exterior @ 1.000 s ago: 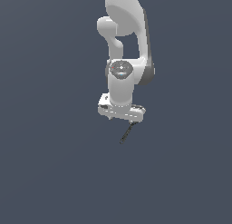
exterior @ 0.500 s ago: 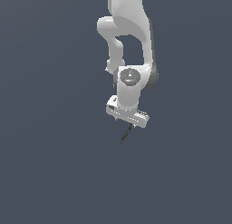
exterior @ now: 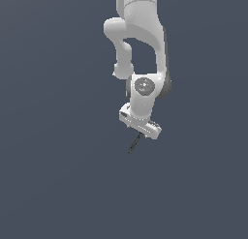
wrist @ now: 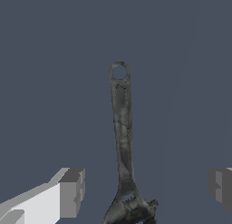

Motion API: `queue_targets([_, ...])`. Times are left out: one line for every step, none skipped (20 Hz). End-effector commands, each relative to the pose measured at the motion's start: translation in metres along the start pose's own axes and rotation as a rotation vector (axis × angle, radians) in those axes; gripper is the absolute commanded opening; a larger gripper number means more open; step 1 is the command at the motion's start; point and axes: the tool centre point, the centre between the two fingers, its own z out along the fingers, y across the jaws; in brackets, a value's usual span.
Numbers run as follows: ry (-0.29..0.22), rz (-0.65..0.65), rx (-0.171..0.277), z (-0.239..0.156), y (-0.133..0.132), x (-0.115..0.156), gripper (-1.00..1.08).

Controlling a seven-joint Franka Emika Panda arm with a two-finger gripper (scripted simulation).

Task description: Pick up the object and move it to a goal position.

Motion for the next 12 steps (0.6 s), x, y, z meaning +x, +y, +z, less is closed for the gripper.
queue_targets([0.002, 0.024, -0.001, 0.0032, -0.0012, -0.0022, 1.0])
queue_targets([0.002, 0.03, -0.001, 0.0042, -0.0016, -0.0029, 1.0])
queue_targets([0.003, 0.035, -0.001, 0.0049, -0.0018, -0.0035, 1.0])
queue_targets([0.003, 0.039, -0.001, 0.0055, -0.0021, -0.0039, 1.0])
queue_targets([0.003, 0.042, -0.001, 0.0059, -0.0022, -0.0042, 1.0])
queue_targets([0.003, 0.044, -0.001, 0.0062, -0.0023, -0.0044, 1.0])
queue_targets([0.004, 0.045, -0.001, 0.0063, -0.0023, -0.0044, 1.0])
queue_targets([0.003, 0.04, -0.001, 0.0059, -0.0022, -0.0043, 1.0])
queue_targets([0.003, 0.04, -0.001, 0.0063, -0.0022, -0.0044, 1.0])
queue_targets([0.003, 0.04, -0.001, 0.0073, -0.0023, -0.0044, 1.0])
queue_targets([0.003, 0.04, -0.001, 0.0089, -0.0023, -0.0045, 1.0])
queue_targets([0.003, 0.04, -0.001, 0.0113, -0.0023, -0.0046, 1.0])
